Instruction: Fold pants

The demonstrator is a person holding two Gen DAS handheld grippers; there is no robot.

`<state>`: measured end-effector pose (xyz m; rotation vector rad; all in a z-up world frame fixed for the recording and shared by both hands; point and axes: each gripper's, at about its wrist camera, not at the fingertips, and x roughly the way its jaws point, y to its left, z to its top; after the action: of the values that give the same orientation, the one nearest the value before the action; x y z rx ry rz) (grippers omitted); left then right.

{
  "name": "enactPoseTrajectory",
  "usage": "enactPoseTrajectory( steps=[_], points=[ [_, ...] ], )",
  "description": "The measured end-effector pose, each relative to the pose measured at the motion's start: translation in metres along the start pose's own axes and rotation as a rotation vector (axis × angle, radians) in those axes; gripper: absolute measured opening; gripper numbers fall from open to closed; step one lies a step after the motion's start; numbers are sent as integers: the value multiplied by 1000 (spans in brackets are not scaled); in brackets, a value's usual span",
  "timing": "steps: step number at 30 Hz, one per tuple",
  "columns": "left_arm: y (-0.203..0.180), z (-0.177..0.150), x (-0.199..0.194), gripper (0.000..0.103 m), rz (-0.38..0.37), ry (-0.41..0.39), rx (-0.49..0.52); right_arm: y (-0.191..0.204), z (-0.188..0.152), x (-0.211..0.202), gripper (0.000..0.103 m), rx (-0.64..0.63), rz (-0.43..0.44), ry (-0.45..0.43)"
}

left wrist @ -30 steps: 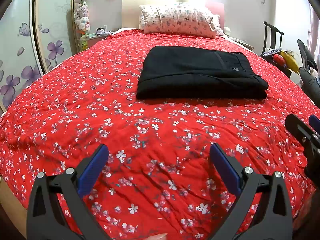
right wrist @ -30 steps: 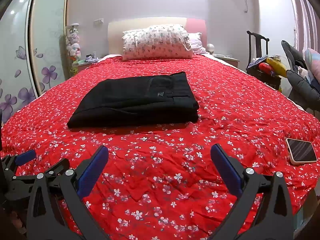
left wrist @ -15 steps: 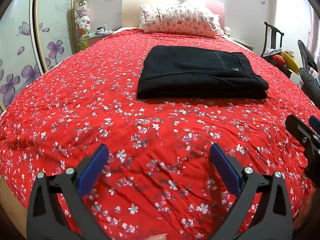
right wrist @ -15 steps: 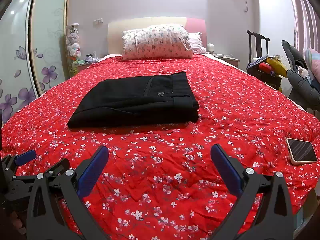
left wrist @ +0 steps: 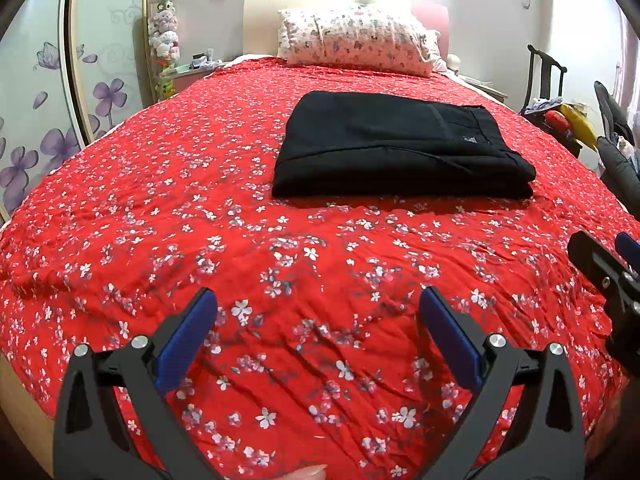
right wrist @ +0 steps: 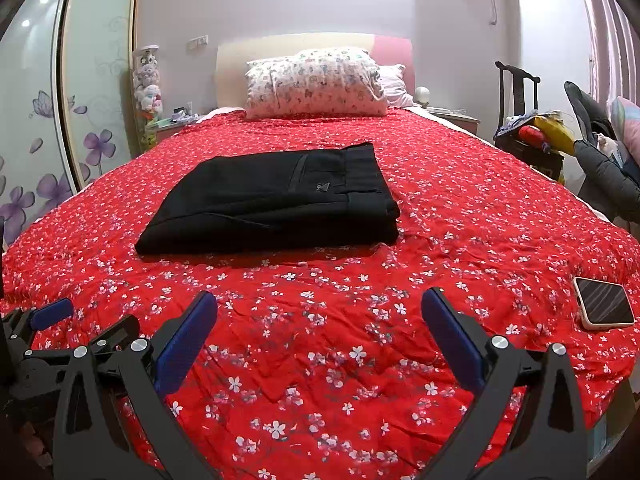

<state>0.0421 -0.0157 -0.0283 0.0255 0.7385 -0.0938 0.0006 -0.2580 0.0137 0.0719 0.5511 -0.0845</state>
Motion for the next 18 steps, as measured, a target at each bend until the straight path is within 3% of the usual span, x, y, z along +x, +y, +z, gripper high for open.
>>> enactPoseTrajectory(
  steps=[18],
  points=[
    [1,1,0,101,0,1,0,-5,1,7,102,-2,13,8]
  ],
)
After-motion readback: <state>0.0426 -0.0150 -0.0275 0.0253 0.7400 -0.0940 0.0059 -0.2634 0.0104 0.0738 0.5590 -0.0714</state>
